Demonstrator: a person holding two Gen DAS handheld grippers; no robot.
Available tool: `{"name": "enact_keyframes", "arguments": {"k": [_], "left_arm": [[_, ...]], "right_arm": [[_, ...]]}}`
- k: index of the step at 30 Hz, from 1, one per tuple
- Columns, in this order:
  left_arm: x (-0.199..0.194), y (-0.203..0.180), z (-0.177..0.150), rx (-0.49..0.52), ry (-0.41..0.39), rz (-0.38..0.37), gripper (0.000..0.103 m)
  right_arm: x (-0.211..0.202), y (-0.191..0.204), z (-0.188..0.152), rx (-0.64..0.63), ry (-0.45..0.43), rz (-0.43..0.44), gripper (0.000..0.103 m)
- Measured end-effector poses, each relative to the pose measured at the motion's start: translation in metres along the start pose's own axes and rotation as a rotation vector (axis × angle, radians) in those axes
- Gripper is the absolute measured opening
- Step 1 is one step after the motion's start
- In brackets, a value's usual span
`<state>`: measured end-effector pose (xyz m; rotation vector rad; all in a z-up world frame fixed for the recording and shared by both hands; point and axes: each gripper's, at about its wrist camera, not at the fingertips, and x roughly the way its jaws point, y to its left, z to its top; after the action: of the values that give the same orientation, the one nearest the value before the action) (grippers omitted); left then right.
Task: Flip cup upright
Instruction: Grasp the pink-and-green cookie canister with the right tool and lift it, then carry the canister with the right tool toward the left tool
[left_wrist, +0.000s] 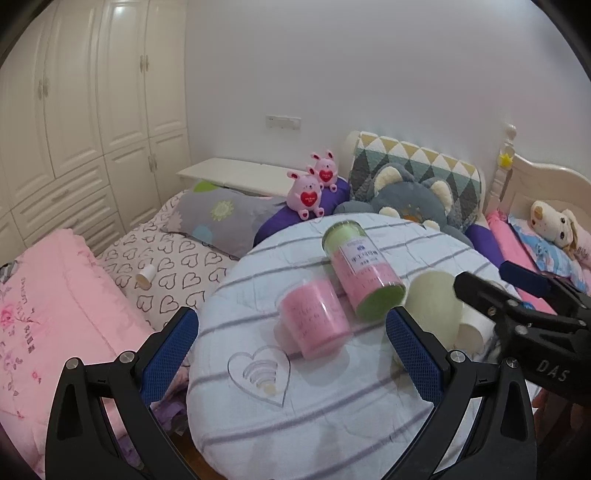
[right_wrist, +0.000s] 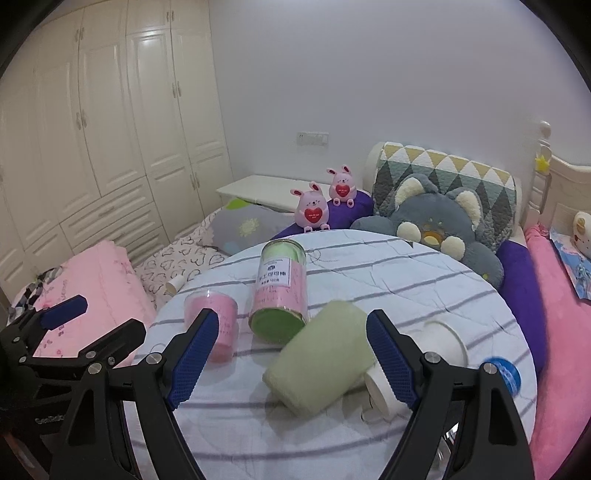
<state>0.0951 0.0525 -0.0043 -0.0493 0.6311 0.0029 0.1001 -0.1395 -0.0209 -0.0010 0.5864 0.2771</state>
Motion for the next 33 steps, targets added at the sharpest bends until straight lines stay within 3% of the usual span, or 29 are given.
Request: {"name": "enact_keyframes", "arguments": {"k": [6, 12, 21, 30, 32, 33], "left_arm": [[0.034, 0.016, 0.026, -0.010, 0.020, 0.009, 0.103], [0.075, 0.030, 0.038, -0.010, 0.072, 0.039, 0.103], [0.133, 0.036, 0.037, 0.003, 0.197, 0.024, 0.103], [0.157, 0.040, 0.036, 0.013, 0.244, 0.026, 0.103], [0.155, 0.040, 0.037, 0.013, 0.242, 0.023, 0.103], [0.153, 0.041, 0.037, 0.009, 0.239, 0.020, 0.103]], "right_arm": [[0.035, 0.006, 0.022, -0.015, 0.060, 0.010, 0.084], [0.095, 0.015, 0.043, -0.019, 0.230, 0.012, 0.084], [0.158, 0.015, 0.037, -0.025, 0.456, -0.032, 0.084], [0.196, 0.013, 0.032, -0.009, 0.620, -0.027, 0.084], [0.200, 0.012, 0.031, 0.009, 0.640, 0.001, 0.080], [0.201, 0.013, 0.031, 0.009, 0.646, 0.011, 0.070]]}}
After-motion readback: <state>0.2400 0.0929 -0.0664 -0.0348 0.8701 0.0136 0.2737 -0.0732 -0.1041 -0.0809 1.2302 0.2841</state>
